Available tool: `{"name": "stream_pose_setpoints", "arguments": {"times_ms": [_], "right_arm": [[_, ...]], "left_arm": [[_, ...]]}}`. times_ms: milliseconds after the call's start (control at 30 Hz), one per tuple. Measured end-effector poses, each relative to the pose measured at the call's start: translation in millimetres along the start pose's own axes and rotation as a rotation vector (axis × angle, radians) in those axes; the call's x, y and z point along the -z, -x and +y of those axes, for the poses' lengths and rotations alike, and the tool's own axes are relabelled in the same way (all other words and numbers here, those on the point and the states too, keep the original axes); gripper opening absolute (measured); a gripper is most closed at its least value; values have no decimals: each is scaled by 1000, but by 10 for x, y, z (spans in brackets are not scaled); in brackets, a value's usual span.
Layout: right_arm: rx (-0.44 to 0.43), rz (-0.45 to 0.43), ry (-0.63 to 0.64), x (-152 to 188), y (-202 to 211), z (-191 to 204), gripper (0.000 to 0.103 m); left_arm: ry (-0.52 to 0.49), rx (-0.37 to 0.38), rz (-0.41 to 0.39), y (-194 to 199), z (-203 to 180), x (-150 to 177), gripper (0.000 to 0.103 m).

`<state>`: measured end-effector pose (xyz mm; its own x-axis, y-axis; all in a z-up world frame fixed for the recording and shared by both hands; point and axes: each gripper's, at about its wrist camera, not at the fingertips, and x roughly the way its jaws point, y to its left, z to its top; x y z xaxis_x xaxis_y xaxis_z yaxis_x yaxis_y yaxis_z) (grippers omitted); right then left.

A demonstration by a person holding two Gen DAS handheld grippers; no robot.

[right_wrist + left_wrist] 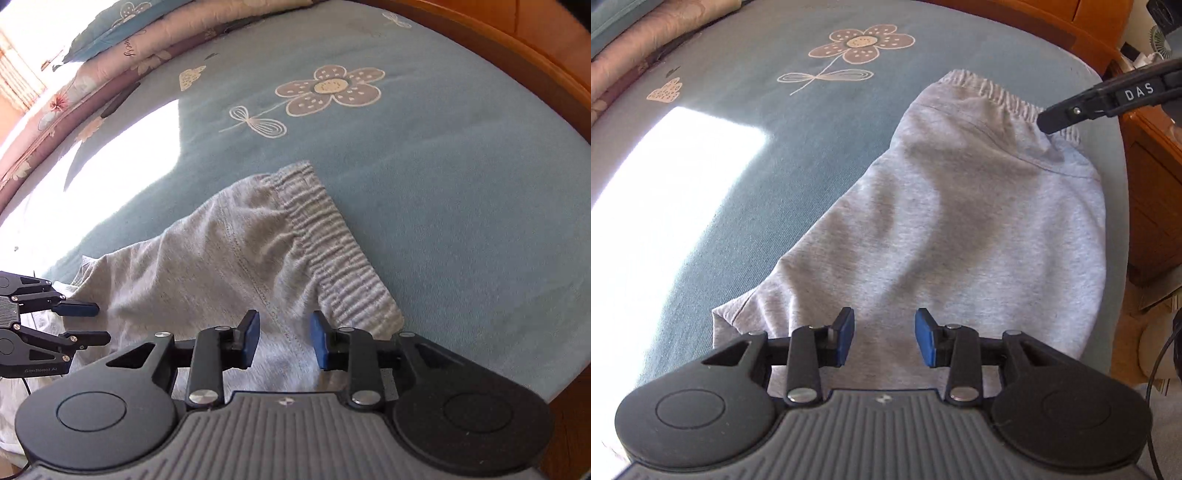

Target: Fold clothes

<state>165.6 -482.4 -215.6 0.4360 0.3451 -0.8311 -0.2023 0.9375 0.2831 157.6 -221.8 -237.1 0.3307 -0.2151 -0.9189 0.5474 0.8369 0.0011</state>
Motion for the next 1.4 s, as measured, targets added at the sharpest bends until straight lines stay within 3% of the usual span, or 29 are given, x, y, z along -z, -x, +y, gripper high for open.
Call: {"name": "stream_pose_setpoints", "arguments": {"times_ms": [133, 200, 267, 333, 400, 433, 467, 567, 667, 767, 900, 1033, 1167, 1400], "right_arm": [[-66, -68, 37, -379, -170, 230, 35], [-94, -61, 87, -537, -366, 346, 35], [-91, -46, 161, -612, -539, 425, 35], [-27, -30, 219, -644, -687, 412, 35], [24, -19, 239, -647, -808, 263, 26], [19, -14, 227, -658, -840, 190, 19], [-2, -12, 201, -676, -849, 126, 19], [-2, 8, 214, -738, -791, 181, 22], [-48, -11, 189, -768, -618, 276, 36], [-93, 5, 183, -723, -559, 336, 42], [-32, 58, 195, -571, -786, 287, 43], [-32, 57, 176, -602, -756, 295, 43], [-88, 72, 184, -551, -524, 401, 44], [-188, 192, 206, -99, -374, 807, 43]], "left_arm": [[45, 4, -66, -132, 5, -214, 38], [82, 15, -98, -231, 35, -269, 38], [132, 16, -109, -338, 91, -286, 38], [193, 1, -95, -437, 192, -231, 40], [223, 14, -114, -427, 244, -179, 40], [231, 12, -115, -415, 253, -164, 40], [233, -3, -100, -383, 246, -166, 40], [244, -6, -73, -258, 241, -190, 39], [240, 22, -84, -95, 185, -156, 44], [215, 60, -81, -20, 32, -45, 48], [183, 65, 8, -235, -168, 169, 50], [116, 58, -30, -162, -222, 193, 50], [169, 27, -69, 144, -44, 237, 50], [175, 59, -25, 350, -75, 643, 50]]}}
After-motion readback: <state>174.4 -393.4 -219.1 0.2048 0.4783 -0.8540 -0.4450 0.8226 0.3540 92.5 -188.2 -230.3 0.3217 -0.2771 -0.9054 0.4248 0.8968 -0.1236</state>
